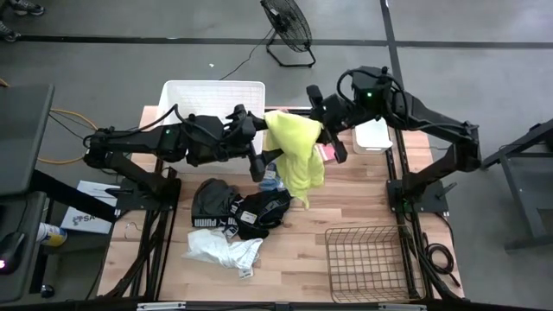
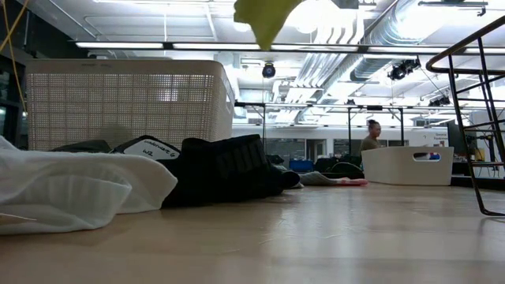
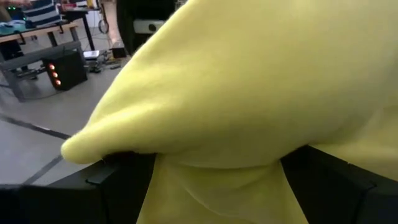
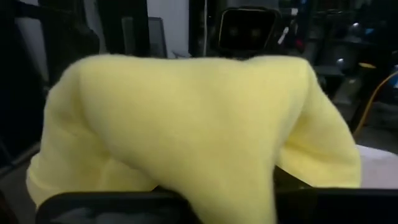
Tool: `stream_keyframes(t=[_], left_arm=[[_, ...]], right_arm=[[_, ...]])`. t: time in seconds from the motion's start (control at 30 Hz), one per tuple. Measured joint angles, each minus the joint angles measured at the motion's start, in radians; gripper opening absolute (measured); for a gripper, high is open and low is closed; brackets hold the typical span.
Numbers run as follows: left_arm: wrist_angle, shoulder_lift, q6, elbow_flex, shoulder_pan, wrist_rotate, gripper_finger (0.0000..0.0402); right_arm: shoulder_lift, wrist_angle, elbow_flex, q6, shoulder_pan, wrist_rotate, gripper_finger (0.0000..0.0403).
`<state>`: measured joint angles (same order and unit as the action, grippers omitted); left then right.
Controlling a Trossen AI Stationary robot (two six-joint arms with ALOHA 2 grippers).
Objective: Pick & Place Cloths
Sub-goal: Put the yellow shirt into the big white bin
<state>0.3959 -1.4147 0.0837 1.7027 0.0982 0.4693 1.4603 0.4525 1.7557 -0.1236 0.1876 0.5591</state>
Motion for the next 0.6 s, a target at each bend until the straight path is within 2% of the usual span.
stream_keyframes(t=[0.27,0.43,0.6], left_arm=[[-0.026,-0.010,-0.010,-0.002,0.001,-0.036,0.0333],[-0.023,-0.015,0.000,-0.002,0.001,-0.063,0.0331],[-0.033,-0.019,0.009,-0.002,0.002,-0.060,0.0288]], right_arm=[[0.065,-0.037,0.002,0.082,0.003,0.108,0.0035],[0.095,-0.089,0.000,0.126,0.000,0.115,0.0035],[0.095,-0.118,-0.001,0.128,0.002,0.102,0.0035]])
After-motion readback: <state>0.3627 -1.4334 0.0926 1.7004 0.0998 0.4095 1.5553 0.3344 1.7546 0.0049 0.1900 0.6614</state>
